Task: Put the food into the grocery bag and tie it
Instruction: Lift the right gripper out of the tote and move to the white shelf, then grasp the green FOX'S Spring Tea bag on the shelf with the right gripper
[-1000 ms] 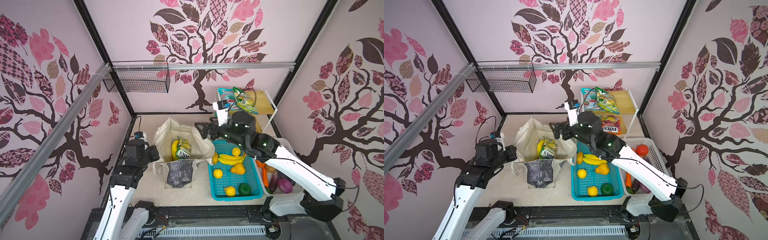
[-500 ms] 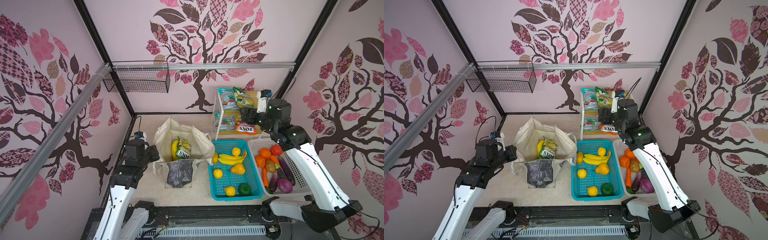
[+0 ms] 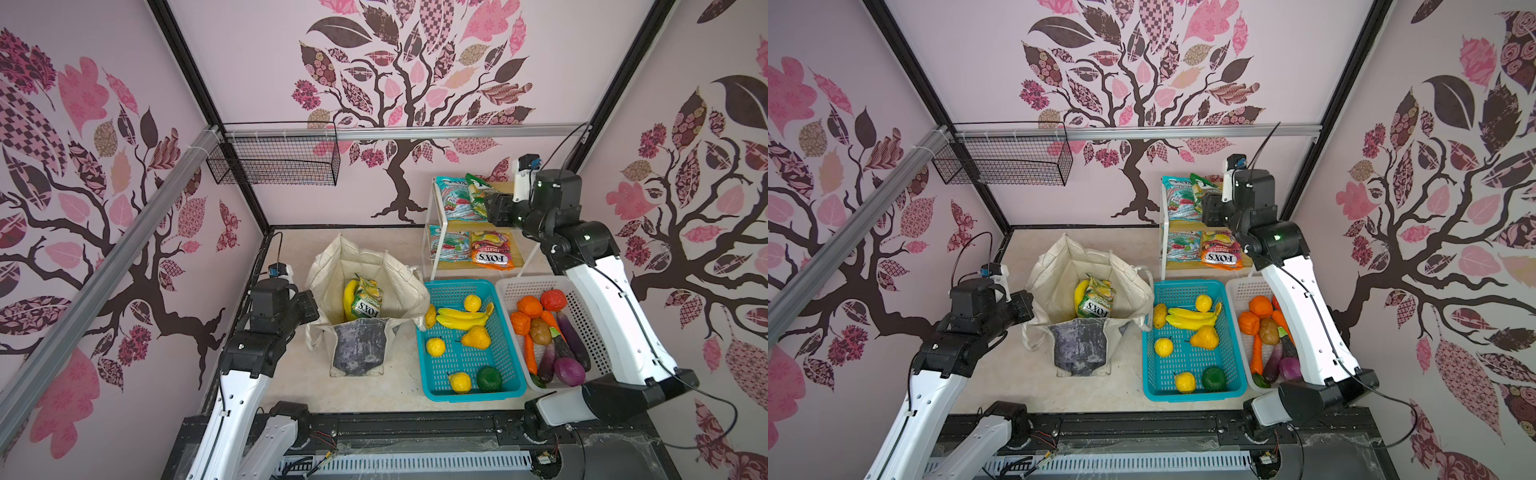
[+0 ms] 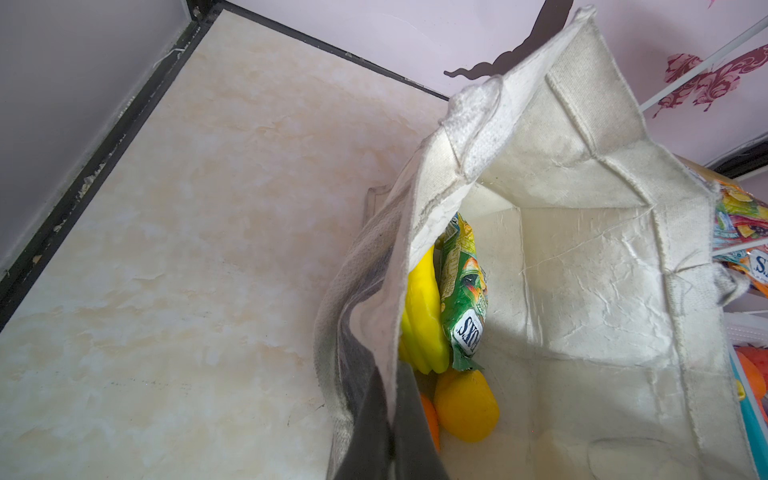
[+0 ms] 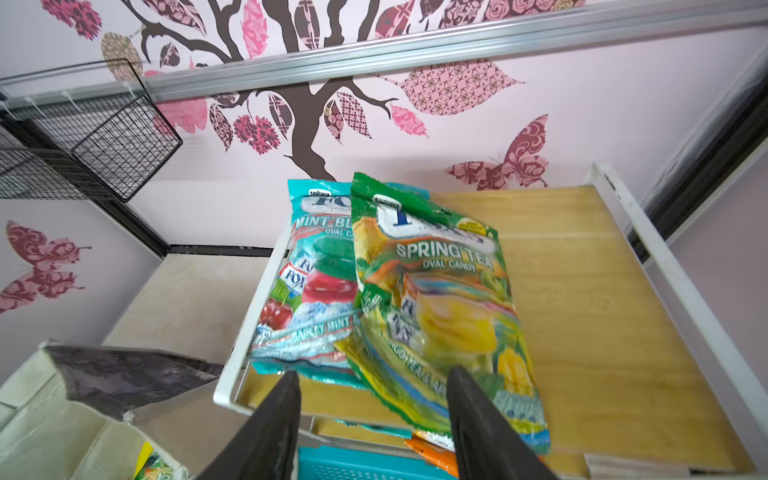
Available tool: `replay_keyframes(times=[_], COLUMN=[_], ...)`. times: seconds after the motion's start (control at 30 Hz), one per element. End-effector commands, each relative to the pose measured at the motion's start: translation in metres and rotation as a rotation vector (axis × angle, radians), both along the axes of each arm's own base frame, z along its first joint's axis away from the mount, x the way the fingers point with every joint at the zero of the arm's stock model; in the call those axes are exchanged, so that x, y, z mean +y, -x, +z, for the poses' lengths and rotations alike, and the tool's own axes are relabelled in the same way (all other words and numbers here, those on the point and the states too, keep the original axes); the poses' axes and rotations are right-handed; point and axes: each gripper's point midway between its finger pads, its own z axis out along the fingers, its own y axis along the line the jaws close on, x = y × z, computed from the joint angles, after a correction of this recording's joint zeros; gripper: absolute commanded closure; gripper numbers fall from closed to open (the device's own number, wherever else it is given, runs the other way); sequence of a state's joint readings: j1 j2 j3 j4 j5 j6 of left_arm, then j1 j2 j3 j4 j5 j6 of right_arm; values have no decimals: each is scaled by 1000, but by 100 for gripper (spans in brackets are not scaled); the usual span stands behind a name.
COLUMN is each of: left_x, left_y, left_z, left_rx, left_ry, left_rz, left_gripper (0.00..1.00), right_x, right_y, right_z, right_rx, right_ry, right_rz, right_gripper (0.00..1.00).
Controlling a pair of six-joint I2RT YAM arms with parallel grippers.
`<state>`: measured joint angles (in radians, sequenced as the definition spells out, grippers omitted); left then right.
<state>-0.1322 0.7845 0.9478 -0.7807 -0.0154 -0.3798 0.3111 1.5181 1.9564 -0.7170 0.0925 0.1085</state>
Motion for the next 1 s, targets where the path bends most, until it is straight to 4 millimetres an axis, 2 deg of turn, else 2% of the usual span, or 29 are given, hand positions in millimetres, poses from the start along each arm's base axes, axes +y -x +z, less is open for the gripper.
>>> replay_keyframes(times=[0.0, 0.1, 0.27, 0.47, 0.63, 0.77, 0.9, 0.97], left_x=[3, 3, 4, 3, 3, 4, 4, 3], left_y=[-1, -1, -1, -2, -2, -2, -2, -2], left_z=[-4, -5, -5, -6, -7, -6, -6, -6], left_rx=[1, 5, 5, 10, 11, 10, 10, 9], left_ry=[-20, -22, -24, -23, -23, -26, -24, -23], left_rz=[2, 1, 4, 4, 4, 7, 5, 4], left_gripper=[100, 100, 100, 100, 100, 100, 100, 100], right_x=[12, 24, 19, 17, 20, 14, 7, 8], right_y=[-4, -6, -13, -7, -14, -17, -16, -16], right_z=[-30, -34, -39, -25, -37, -47, -48, -48], right_rx=[101, 91, 85, -15, 13, 21, -4, -13], right_ry=[162, 218, 264, 246, 297, 328, 353, 362], right_rz=[15, 12, -46, -55, -38, -70, -101, -94], right_gripper=[41, 41, 41, 42, 43, 55, 64, 72])
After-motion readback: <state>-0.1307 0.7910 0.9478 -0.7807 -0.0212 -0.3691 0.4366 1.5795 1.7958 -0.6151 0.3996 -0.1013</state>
